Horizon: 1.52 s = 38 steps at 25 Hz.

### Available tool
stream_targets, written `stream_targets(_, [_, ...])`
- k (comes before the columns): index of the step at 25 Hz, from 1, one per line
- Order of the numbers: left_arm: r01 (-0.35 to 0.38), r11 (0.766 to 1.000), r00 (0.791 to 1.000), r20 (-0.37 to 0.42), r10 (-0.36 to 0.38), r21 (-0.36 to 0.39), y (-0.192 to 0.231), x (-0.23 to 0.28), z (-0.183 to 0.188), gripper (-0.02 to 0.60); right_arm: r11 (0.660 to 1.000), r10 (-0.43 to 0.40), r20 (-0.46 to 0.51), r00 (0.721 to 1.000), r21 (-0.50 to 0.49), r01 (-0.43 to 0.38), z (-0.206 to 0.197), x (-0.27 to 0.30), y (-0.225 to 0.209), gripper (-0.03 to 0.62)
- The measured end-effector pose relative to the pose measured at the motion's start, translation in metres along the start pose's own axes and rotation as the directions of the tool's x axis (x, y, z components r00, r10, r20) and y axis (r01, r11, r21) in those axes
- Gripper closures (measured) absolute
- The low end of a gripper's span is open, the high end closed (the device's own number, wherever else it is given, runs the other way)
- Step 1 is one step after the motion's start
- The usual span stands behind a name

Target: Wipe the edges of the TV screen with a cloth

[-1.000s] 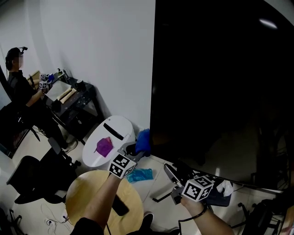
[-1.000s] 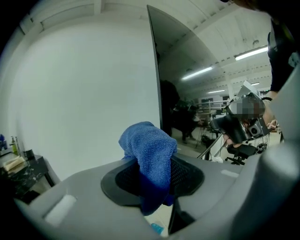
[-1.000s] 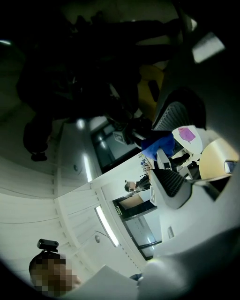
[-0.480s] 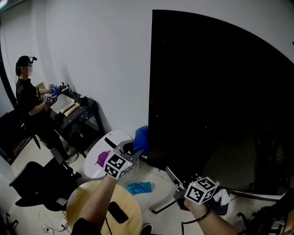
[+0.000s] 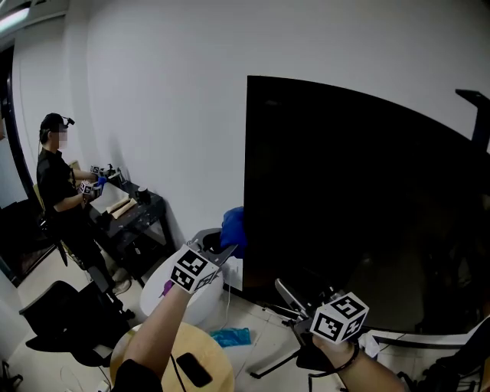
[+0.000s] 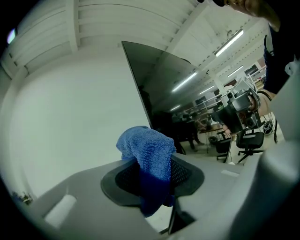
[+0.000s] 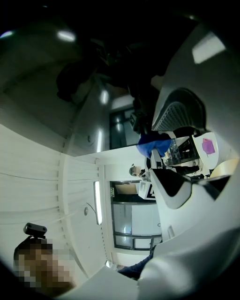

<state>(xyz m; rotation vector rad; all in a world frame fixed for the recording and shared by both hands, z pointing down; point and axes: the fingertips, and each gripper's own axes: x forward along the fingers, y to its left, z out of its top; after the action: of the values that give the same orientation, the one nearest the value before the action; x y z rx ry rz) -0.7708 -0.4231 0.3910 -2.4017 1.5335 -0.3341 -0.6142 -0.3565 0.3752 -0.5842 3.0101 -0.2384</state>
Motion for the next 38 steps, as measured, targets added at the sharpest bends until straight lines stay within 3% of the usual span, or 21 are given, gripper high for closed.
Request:
stream_targets(5, [0.013,0.998,1.000,0.008,-0.014,0.069,0.015,0.001,0.039,0.463,0.998,0.040,0.022,0.999,0.051,-0.041,0.024,-0.007,0.008,0.333])
stream_targets(12, [-0.035,0.985,0.999,0.033,0.030,0.172,0.042,-0.005,0.118,0.463,1.000,0.027,0.050,0.998,-0.013,-0.027,0.073,-0.018,0.009,0.341])
stream_targets(20, [-0.059,0.964,0.998,0.052,0.047,0.259,0.066,-0.015,0.201,0.462,0.988,0.027,0.089,0.996,-0.155,-0.013,0.144,-0.032,0.028,0.347])
stream_targets(30, [-0.100,0.925,0.995,0.047,0.089,0.367,0.089,-0.024,0.283,0.462,0.983,0.035,0.117,0.992,-0.183,-0.013,0.196,-0.043,0.036,0.355])
stream_targets(33, [-0.101,0.919,0.995,0.040,0.093,0.380,0.094,-0.025,0.302,0.462,0.980,0.032,0.139,0.990,-0.201,-0.004,0.213,-0.050,0.037,0.358])
stream_targets(38, [-0.089,0.931,0.996,0.037,0.081,0.355,0.107,-0.026,0.333,0.462,0.977,0.047,0.179,0.983,-0.214,-0.008,0.234,-0.060,0.040,0.361])
